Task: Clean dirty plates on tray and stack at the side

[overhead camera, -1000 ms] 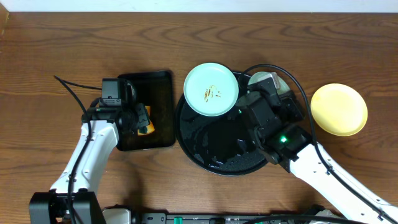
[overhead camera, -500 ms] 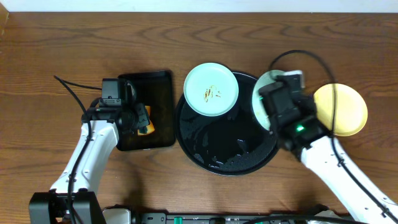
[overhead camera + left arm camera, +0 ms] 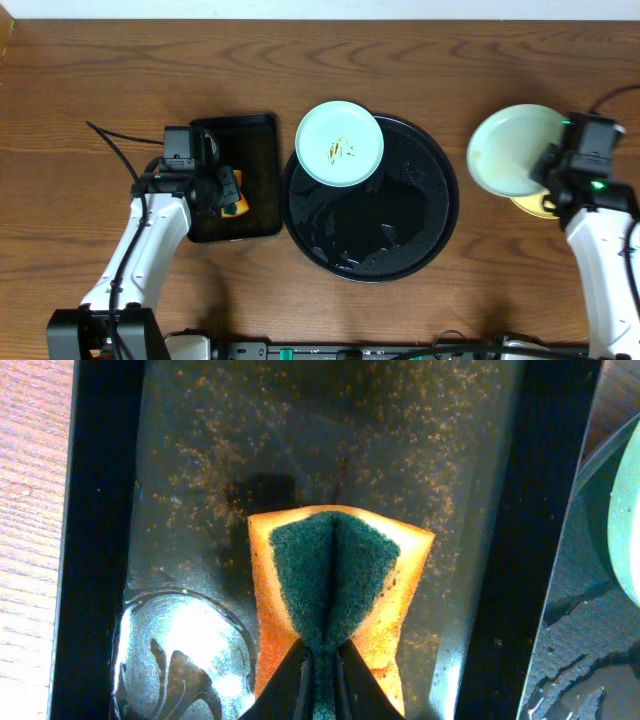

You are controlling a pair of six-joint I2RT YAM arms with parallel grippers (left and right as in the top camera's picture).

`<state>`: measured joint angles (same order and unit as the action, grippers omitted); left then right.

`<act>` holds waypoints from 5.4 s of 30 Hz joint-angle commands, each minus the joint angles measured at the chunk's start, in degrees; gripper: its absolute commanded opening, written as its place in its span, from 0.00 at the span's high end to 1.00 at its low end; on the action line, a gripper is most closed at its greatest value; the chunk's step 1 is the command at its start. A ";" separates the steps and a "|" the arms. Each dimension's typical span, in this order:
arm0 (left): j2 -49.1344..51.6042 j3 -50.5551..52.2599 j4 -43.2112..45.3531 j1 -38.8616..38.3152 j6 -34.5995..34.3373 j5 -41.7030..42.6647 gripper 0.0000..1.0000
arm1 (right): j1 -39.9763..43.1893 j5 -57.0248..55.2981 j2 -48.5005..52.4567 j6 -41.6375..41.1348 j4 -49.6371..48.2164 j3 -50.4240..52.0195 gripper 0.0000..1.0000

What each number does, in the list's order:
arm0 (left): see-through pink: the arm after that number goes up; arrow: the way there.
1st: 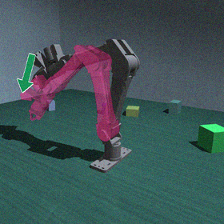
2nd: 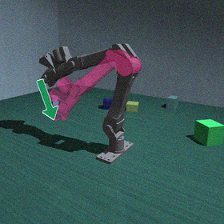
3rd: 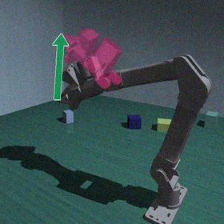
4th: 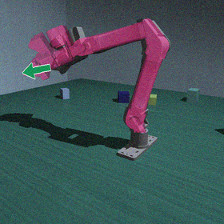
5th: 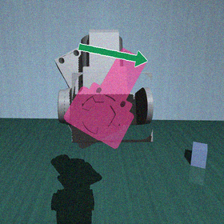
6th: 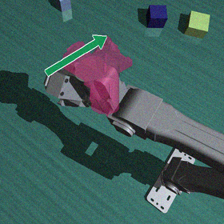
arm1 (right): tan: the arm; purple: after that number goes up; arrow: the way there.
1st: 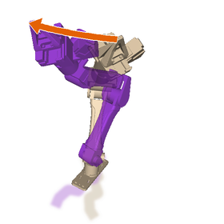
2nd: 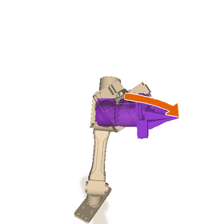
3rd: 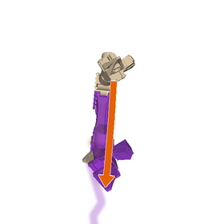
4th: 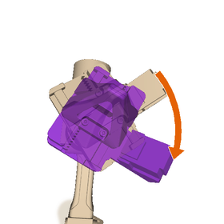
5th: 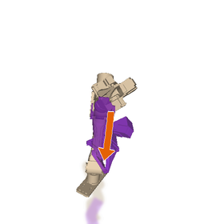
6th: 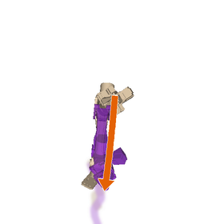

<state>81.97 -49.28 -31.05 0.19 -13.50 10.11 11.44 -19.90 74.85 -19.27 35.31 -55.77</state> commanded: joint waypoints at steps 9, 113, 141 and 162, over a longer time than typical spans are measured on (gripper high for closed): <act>-0.37 -0.11 -0.24 -0.15 -0.33 -0.52 0.92 | 11.41 3.89 6.08 -1.66 -2.95 -1.44 0.99; -0.35 -0.11 -2.08 -0.15 -0.31 -0.76 0.91 | -30.60 33.24 45.16 2.10 0.79 -28.55 0.92; 2.36 0.63 0.74 -0.15 -0.31 -0.74 0.91 | -30.64 24.83 44.52 2.12 25.31 -27.96 0.99; 5.75 -1.64 6.56 -0.17 -0.76 7.45 0.92 | -30.64 24.63 44.52 2.60 25.33 -27.96 0.99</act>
<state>91.24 -49.28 -24.18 0.21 -13.56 14.72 -18.72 8.93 119.68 -17.34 60.38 -83.96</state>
